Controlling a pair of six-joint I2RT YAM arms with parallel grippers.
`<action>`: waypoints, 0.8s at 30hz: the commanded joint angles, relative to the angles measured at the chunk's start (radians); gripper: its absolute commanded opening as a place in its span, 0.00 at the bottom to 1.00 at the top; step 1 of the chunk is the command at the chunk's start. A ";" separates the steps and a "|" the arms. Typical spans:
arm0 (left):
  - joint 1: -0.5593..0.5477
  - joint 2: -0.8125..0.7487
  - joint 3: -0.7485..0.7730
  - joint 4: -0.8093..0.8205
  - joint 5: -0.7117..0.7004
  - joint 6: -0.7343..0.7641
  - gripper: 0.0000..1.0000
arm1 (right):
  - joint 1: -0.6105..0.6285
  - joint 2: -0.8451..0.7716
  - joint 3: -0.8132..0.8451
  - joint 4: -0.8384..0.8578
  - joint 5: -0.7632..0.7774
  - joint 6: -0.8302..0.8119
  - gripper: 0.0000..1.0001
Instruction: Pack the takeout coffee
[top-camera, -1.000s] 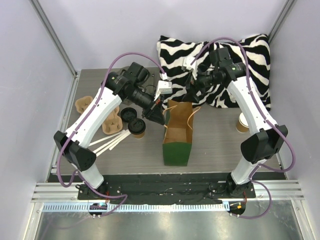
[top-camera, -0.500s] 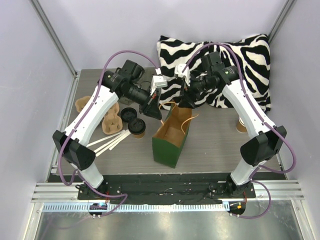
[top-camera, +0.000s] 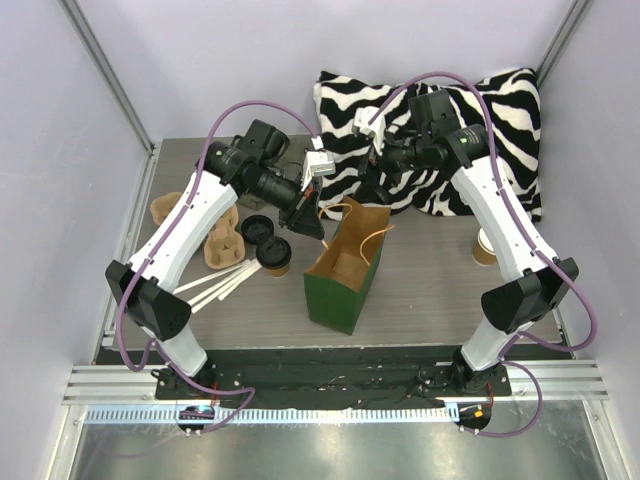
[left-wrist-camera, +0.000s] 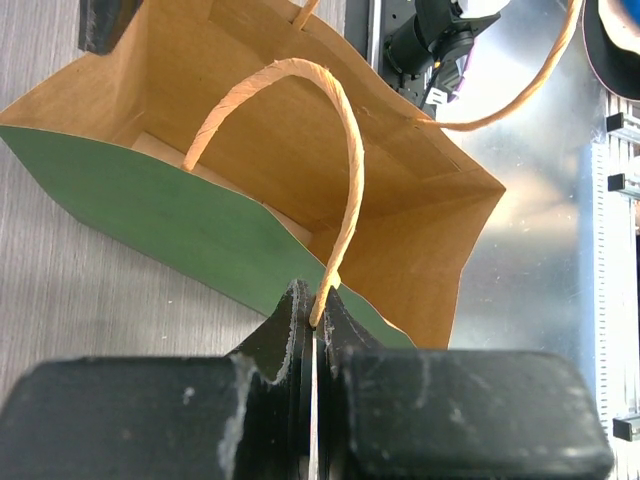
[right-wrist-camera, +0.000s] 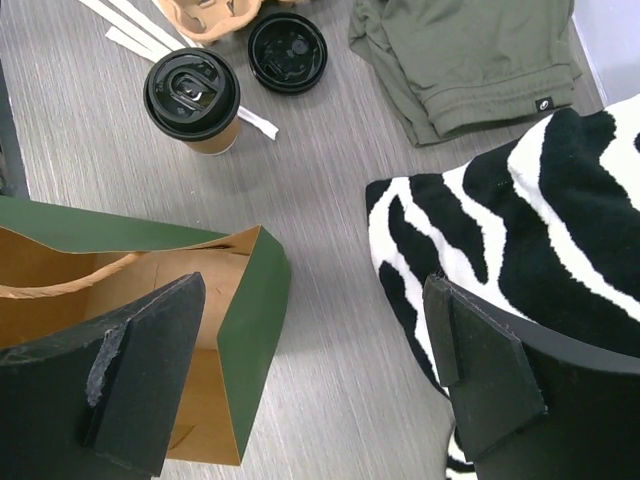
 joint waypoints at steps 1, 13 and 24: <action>0.016 -0.018 0.006 0.041 0.013 -0.015 0.00 | 0.009 -0.030 -0.041 0.011 0.025 -0.015 1.00; 0.047 -0.028 -0.029 0.116 0.004 -0.096 0.01 | 0.011 -0.038 -0.131 0.015 0.088 -0.063 0.67; 0.091 -0.156 -0.167 0.462 -0.298 -0.346 0.42 | 0.011 -0.057 -0.184 0.147 0.243 0.331 0.01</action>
